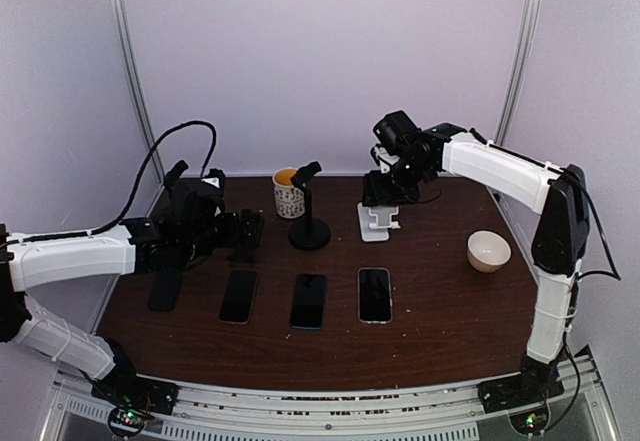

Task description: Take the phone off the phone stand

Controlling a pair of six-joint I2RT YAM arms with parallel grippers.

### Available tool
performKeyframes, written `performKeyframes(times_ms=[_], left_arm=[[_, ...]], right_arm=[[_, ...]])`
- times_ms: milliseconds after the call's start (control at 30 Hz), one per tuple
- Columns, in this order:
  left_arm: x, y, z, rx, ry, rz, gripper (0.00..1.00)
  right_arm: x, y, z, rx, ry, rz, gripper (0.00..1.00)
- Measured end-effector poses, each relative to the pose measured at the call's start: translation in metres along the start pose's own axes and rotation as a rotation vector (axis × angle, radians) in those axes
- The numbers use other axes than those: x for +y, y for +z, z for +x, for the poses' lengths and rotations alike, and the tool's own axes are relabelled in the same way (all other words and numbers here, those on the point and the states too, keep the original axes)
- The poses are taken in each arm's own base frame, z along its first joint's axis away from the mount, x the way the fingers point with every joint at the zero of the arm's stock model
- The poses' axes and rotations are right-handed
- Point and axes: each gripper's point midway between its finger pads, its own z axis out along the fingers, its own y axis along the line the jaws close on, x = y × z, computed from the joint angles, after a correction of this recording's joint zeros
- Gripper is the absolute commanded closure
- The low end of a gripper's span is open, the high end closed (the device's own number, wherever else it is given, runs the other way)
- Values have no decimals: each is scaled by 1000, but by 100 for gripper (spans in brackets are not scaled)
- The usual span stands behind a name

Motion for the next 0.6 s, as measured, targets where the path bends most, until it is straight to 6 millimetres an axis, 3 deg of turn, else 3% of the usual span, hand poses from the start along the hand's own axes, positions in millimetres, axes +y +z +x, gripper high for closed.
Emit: performKeyframes(times_ms=[367,600], left_arm=[[0,-2,-2,-4,3,0,2],[1,-2,-3,-7,8,0,2]], right_arm=[[-4,45,2,65,0,18,44],[-14,66,10,110,21,26,31]])
